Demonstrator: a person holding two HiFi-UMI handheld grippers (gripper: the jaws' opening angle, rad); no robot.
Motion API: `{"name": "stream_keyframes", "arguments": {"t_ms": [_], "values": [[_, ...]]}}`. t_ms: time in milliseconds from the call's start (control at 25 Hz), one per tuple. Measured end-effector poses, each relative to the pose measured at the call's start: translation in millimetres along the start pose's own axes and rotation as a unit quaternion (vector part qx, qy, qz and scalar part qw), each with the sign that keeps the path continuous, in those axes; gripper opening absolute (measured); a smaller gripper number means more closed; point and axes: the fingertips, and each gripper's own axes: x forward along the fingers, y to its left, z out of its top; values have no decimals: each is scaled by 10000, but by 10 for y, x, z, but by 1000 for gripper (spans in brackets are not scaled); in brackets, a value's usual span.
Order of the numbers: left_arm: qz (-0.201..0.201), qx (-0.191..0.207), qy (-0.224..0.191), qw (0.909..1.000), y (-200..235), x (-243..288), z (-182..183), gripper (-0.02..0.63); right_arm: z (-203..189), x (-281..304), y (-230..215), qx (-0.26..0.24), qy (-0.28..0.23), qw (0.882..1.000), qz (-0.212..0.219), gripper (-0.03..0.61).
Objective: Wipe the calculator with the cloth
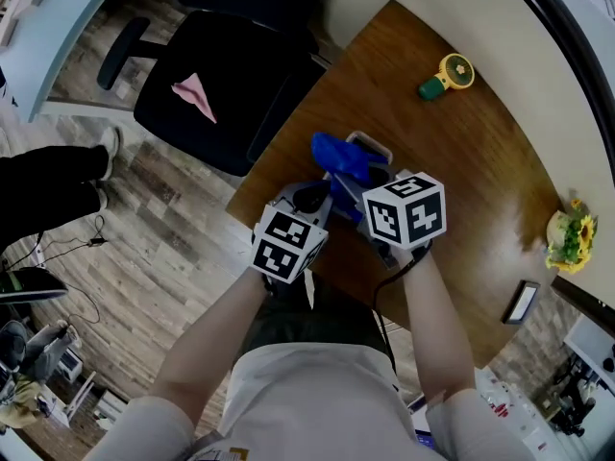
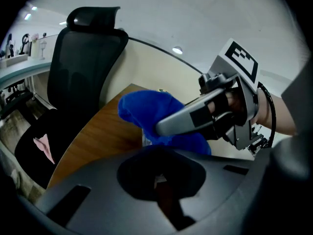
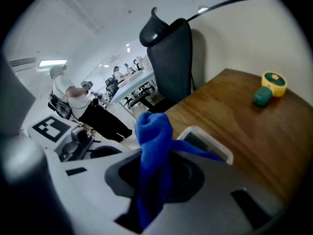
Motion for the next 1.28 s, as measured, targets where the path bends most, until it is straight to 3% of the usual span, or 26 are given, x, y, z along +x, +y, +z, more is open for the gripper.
{"name": "stream_keyframes", "arguments": {"t_ms": [160, 320, 680, 800, 920, 1040, 1120, 1280], "values": [[-9, -68, -70, 10000, 7, -14, -2, 0, -209, -81, -73, 327, -54, 9994, -69, 78], [40, -43, -179, 9998, 12, -12, -3, 0, -427, -224, -78, 182, 41, 9997, -153, 78], [-7, -46, -144, 9999, -4, -11, -1, 2, -1169, -540, -394, 267, 1070, 9912, -737, 78], [-22, -81, -138, 9999, -1, -5, -1, 1, -984, -626, -352, 303, 687, 9946, -719, 79], [-59, -122, -106, 9999, -4, -12, -4, 0, -499, -641, -159, 430, -205, 9978, -468, 80], [-132, -181, -83, 9997, 2, -6, 3, 2, -113, -539, -116, 828, -963, 9912, -367, 81], [-167, -202, -69, 9996, 14, -8, -2, 0, -28, -388, -133, 950, -1099, 9883, -457, 81], [-151, -114, -84, 9998, 26, -5, -12, 0, -167, -95, -43, 1037, -880, 9892, -556, 81]]}}
